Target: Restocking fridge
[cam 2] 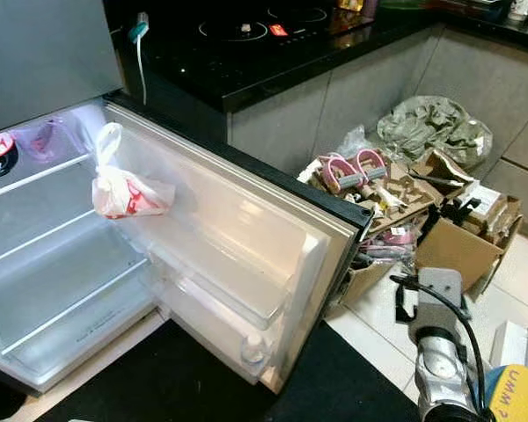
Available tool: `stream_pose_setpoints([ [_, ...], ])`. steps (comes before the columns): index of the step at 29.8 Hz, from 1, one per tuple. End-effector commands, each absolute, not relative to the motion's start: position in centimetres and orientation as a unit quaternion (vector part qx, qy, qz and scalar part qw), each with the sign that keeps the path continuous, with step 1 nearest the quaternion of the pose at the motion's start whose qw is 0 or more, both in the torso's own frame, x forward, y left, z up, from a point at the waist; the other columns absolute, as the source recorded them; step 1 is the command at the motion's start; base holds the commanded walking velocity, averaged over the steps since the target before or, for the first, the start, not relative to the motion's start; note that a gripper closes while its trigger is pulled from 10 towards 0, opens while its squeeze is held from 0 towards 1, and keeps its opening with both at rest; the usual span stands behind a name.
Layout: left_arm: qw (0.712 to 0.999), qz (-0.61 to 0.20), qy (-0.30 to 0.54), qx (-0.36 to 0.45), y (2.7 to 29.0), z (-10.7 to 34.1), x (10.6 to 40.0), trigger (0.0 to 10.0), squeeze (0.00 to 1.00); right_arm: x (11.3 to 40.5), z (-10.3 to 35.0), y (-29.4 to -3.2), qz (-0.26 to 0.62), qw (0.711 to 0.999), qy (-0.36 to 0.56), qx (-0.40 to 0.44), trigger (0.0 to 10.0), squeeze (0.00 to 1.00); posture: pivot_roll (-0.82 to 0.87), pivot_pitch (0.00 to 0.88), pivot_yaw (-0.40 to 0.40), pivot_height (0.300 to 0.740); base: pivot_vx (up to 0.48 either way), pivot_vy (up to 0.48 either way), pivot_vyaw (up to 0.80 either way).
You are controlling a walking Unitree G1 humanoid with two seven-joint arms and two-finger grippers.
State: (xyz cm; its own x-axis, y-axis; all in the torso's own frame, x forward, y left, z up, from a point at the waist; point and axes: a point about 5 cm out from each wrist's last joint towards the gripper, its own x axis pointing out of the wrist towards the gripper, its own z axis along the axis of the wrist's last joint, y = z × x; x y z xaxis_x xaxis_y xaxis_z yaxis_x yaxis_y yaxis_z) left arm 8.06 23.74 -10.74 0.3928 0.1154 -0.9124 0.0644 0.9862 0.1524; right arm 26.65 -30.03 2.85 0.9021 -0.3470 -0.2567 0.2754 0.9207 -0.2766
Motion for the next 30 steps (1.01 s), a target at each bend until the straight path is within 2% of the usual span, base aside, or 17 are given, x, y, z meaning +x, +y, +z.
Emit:
stream_pose_setpoints([
  [1, 0.828, 0.015, 0.554, 0.078, 23.6, -10.8, 7.7, 10.0, 0.0, 27.4, 3.3, -28.9, -0.127, 0.976, 0.132, -0.116, 10.0, 0.0, -0.08, 0.086, -0.042, 0.74, 0.0, 0.0, 0.0],
  [8, 0.828, 0.014, 0.555, 0.078, 23.5, -10.9, 7.6, 10.0, 0.0, 28.6, 3.9, -26.2, -0.043, 0.987, 0.107, -0.11, 10.0, 0.0, -0.08, 0.087, -0.046, 0.74, 0.0, 0.0, 0.0],
  [11, 0.827, 0.012, 0.556, 0.078, 23.5, -10.9, 7.6, 10.0, 0.0, 28.7, 3.9, -23.6, 0.057, 0.987, 0.098, -0.11, 10.0, 0.0, -0.08, 0.088, -0.047, 0.74, 0.0, 0.0, 0.0],
  [12, 0.827, 0.012, 0.556, 0.078, 23.5, -10.9, 7.6, 10.0, 0.0, 28.7, 3.9, -23.6, 0.057, 0.987, 0.098, -0.11, 10.0, 0.0, -0.08, 0.088, -0.047, 0.74, 0.0, 0.0, 0.0],
  [17, 0.827, 0.011, 0.557, 0.078, 23.4, -10.9, 7.5, 10.0, 0.0, 28.1, 3.8, -20.8, 0.16, 0.976, 0.094, -0.112, 10.0, 0.0, -0.08, 0.093, -0.05, 0.74, 0.0, 0.0, 0.0],
  [19, 0.827, 0.011, 0.557, 0.078, 23.4, -10.9, 7.5, 10.0, 0.0, 28.0, 3.8, -20.4, 0.172, 0.974, 0.093, -0.111, 10.0, 0.0, -0.08, 0.093, -0.05, 0.74, 0.0, 0.0, 0.0],
  [23, 0.826, 0.009, 0.558, 0.079, 23.4, -10.9, 7.4, 10.0, 0.0, 27.1, 4.0, -17.5, 0.256, 0.957, 0.087, -0.102, 10.0, 0.0, -0.08, 0.1, -0.052, 0.74, 0.0, 0.0, 0.0],
  [28, 0.825, 0.009, 0.559, 0.079, 23.4, -10.9, 7.4, 10.0, 0.0, 26.7, 4.2, -16.4, 0.287, 0.95, 0.085, -0.093, 10.0, 0.0, -0.08, 0.101, -0.052, 0.74, 0.0, 0.0, 0.0],
  [30, 0.825, 0.009, 0.559, 0.079, 23.4, -10.9, 7.4, 10.0, 0.0, 26.0, 4.6, -15.0, 0.329, 0.937, 0.083, -0.08, 10.0, 0.0, -0.08, 0.106, -0.05, 0.74, 0.0, 0.0, 0.0],
])
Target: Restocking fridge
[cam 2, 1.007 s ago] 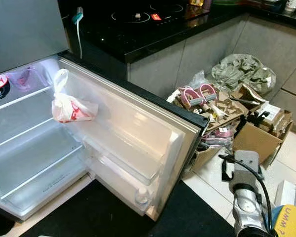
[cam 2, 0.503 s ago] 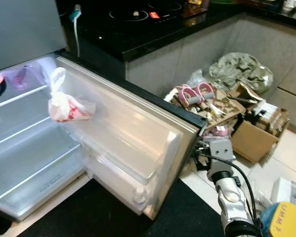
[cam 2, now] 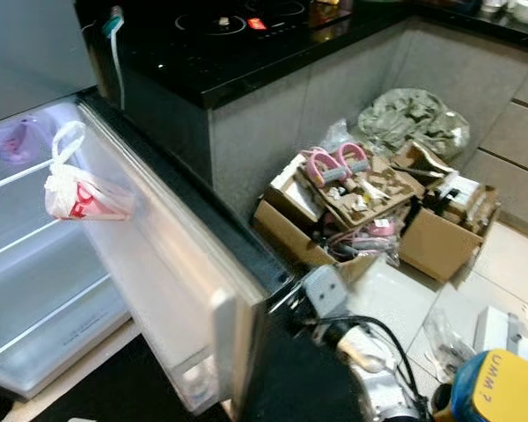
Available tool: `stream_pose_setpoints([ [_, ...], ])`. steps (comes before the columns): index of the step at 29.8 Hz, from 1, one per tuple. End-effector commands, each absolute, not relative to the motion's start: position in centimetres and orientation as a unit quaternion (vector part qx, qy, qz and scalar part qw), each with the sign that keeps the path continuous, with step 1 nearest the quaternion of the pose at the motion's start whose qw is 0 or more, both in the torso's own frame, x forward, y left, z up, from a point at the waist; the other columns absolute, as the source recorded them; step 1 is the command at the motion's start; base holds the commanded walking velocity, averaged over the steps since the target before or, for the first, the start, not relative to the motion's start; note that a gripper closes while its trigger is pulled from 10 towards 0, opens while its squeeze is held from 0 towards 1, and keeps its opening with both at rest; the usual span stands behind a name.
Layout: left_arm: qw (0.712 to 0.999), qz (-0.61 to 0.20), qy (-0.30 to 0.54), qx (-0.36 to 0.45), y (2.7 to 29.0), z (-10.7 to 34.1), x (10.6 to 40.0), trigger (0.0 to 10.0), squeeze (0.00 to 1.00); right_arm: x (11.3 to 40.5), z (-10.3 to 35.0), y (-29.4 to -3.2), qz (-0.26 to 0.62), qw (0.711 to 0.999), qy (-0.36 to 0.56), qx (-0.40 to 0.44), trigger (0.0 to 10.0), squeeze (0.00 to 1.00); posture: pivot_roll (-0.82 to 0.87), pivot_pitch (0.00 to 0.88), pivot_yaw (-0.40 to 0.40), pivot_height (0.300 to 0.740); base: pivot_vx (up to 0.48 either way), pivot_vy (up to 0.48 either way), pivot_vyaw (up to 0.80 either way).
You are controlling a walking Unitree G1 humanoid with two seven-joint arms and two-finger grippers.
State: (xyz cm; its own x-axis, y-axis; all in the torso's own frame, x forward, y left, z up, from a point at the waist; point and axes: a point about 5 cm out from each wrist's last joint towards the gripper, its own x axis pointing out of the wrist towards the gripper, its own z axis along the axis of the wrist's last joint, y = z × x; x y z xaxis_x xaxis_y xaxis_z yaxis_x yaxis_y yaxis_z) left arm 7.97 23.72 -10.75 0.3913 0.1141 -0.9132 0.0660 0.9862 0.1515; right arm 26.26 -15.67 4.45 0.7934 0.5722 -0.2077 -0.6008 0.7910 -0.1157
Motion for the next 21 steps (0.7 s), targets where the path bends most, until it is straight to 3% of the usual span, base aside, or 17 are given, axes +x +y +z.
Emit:
stream_pose_setpoints([
  [1, 0.825, 0.009, 0.559, 0.079, 23.4, -10.9, 7.4, 10.0, 0.0, 26.0, 4.6, -15.0, 0.329, 0.937, 0.083, -0.08, 10.0, 0.0, -0.08, 0.106, -0.05, 0.74, 0.0, 0.0, 0.0],
  [4, 0.825, 0.009, 0.559, 0.08, 23.4, -10.9, 7.5, 10.0, 0.0, 25.3, 5.5, -13.2, 0.37, 0.923, 0.073, -0.07, 10.0, 0.0, -0.08, 0.106, -0.052, 0.74, 0.0, 0.0, 0.0],
  [13, 0.825, 0.01, 0.559, 0.079, 23.4, -10.9, 7.6, 10.0, 0.0, 24.7, 5.0, -13.5, 0.365, 0.923, 0.101, -0.068, 10.0, 0.0, -0.08, 0.109, -0.051, 0.74, 0.0, 0.0, 0.0],
  [21, 0.825, 0.011, 0.559, 0.08, 23.5, -10.9, 7.6, 10.0, 0.0, 23.0, 3.8, -12.6, 0.398, 0.905, 0.138, -0.055, 10.0, 0.0, -0.08, 0.11, -0.049, 0.74, 0.0, 0.0, 0.0],
])
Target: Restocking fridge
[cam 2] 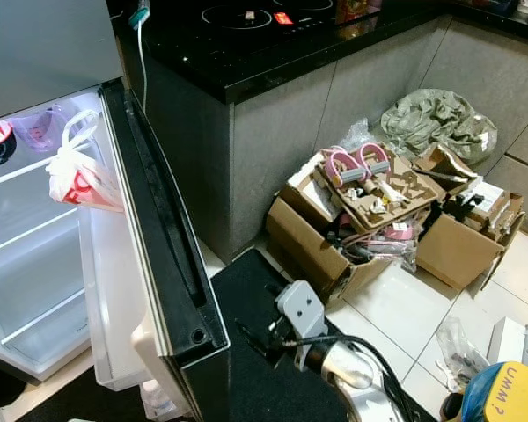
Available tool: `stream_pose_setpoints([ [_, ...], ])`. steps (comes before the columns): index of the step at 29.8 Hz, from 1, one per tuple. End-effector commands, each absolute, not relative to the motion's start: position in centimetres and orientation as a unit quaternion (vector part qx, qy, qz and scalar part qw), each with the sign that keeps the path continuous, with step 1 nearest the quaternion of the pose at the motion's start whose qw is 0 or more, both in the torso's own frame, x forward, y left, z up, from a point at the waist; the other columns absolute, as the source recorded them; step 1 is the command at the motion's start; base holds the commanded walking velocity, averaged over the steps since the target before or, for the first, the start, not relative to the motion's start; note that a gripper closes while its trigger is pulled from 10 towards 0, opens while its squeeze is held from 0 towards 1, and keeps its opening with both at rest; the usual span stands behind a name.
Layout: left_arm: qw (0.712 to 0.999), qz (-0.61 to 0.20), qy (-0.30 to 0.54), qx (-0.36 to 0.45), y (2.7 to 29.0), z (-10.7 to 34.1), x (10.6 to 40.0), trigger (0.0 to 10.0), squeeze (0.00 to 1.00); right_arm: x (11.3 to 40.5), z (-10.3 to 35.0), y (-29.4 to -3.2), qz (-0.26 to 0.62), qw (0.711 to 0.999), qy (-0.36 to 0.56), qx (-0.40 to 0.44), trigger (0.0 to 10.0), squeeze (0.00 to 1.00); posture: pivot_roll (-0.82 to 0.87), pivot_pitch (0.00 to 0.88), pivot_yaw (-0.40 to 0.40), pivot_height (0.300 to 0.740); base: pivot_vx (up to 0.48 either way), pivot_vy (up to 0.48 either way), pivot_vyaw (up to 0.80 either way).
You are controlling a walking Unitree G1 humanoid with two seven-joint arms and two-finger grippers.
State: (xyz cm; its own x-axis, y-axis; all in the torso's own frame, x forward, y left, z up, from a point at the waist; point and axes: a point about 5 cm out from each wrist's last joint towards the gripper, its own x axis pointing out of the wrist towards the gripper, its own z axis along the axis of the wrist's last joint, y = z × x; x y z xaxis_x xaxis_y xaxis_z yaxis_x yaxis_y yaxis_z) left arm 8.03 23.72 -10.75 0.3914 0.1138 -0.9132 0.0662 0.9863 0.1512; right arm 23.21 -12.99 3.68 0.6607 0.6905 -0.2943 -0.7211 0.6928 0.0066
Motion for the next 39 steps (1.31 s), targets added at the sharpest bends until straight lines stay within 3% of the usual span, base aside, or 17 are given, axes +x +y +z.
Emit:
stream_pose_setpoints([
  [1, 0.825, 0.011, 0.559, 0.08, 23.5, -10.9, 7.6, 10.0, 0.0, 23.0, 3.9, -12.3, 0.397, 0.906, 0.136, -0.055, 10.0, 0.0, -0.08, 0.111, -0.048, 0.74, 0.0, 0.0, 0.0],
  [16, 0.824, 0.012, 0.56, 0.077, 23.5, -10.9, 7.5, 10.0, 0.0, 23.6, 2.7, -13.7, 0.347, 0.921, 0.16, -0.072, 10.0, 0.0, -0.07, 0.112, -0.048, 0.74, 0.0, 0.0, 0.0],
  [33, 0.825, 0.012, 0.56, 0.078, 23.5, -10.9, 7.6, 10.0, 0.0, 23.8, 2.7, -13.7, 0.341, 0.924, 0.159, -0.073, 10.0, 0.0, -0.07, 0.111, -0.047, 0.74, -0.282, 0.0, 0.0],
  [39, 0.825, 0.013, 0.559, 0.079, 23.5, -10.9, 7.6, 10.0, 0.0, 23.8, 2.7, -13.8, 0.34, 0.924, 0.158, -0.074, 10.0, 0.0, -0.08, 0.109, -0.046, 0.74, 0.0, 0.0, 0.0],
])
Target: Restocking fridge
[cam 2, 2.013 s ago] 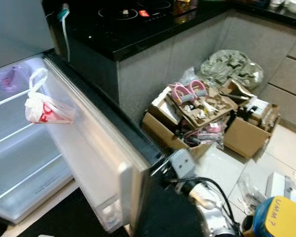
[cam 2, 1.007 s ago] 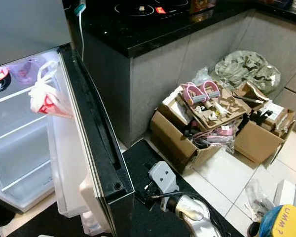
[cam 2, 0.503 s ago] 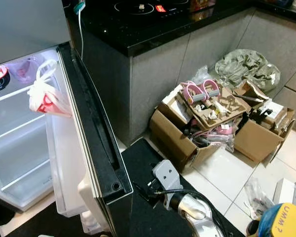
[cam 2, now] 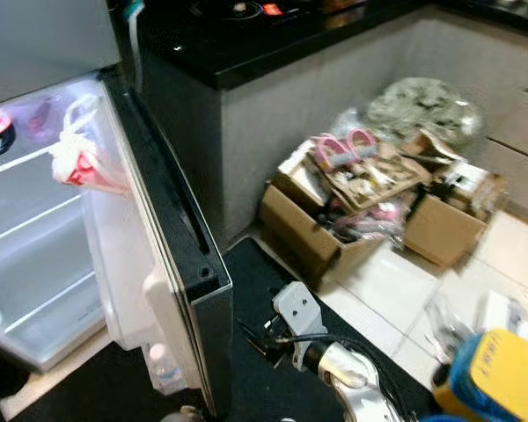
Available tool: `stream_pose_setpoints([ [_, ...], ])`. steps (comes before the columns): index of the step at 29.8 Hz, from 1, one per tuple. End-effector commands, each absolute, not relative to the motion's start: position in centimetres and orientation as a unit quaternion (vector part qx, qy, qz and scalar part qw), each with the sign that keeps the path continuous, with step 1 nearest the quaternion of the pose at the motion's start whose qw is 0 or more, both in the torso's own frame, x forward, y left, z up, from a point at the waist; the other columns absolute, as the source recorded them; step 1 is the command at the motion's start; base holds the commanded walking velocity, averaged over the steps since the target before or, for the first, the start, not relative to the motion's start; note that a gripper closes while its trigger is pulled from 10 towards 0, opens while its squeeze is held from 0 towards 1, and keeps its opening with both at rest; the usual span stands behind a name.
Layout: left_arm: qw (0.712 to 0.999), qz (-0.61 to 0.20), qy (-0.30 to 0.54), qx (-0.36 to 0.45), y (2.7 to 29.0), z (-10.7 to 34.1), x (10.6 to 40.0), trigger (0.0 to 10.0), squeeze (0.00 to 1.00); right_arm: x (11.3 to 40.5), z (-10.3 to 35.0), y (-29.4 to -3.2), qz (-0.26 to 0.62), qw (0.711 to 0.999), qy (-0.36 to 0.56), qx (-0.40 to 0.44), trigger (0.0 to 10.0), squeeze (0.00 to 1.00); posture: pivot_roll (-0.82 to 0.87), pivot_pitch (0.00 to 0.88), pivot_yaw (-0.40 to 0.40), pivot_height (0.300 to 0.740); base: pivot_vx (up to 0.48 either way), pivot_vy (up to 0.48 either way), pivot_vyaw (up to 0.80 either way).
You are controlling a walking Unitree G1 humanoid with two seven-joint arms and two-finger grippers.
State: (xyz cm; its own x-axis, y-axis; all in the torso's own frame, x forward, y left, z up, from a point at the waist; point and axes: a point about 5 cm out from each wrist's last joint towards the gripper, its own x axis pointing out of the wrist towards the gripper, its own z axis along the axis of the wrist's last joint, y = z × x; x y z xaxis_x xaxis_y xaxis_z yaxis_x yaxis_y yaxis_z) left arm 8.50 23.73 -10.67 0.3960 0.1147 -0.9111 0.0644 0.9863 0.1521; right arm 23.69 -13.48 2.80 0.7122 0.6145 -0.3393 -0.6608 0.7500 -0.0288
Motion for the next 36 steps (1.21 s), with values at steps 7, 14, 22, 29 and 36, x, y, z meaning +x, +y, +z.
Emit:
stream_pose_setpoints([
  [7, 0.825, 0.011, 0.559, 0.079, 23.5, -10.9, 7.6, 10.0, 0.0, 23.8, 2.7, -13.9, 0.34, 0.924, 0.159, -0.074, 10.0, 0.0, -0.08, 0.106, -0.046, 0.74, 0.0, 0.0, 0.0],
  [14, 0.825, 0.011, 0.559, 0.08, 23.5, -10.9, 7.6, 10.0, 0.0, 23.9, 2.8, -13.9, 0.34, 0.924, 0.158, -0.075, 10.0, 0.0, -0.08, 0.104, -0.047, 0.74, 0.0, 0.0, 0.0],
  [22, 0.825, 0.011, 0.56, 0.081, 23.5, -10.9, 7.6, 10.0, 0.0, 24.0, 2.8, -13.9, 0.338, 0.925, 0.157, -0.076, 10.0, 0.0, -0.08, 0.107, -0.046, 0.74, 0.0, 0.0, 0.0],
  [29, 0.823, 0.009, 0.561, 0.083, 23.5, -10.9, 7.6, 10.0, 0.0, 24.5, 3.3, -13.3, 0.344, 0.925, 0.146, -0.073, 10.0, 0.0, -0.08, 0.106, -0.043, 0.74, 0.0, 0.0, 0.0],
  [36, 0.823, 0.009, 0.562, 0.083, 23.6, -10.9, 7.5, 10.0, 0.0, 26.1, 5.1, -10.6, 0.384, 0.914, 0.109, -0.073, 10.0, 0.0, -0.08, 0.109, -0.041, 0.74, 0.0, 0.0, 0.0],
])
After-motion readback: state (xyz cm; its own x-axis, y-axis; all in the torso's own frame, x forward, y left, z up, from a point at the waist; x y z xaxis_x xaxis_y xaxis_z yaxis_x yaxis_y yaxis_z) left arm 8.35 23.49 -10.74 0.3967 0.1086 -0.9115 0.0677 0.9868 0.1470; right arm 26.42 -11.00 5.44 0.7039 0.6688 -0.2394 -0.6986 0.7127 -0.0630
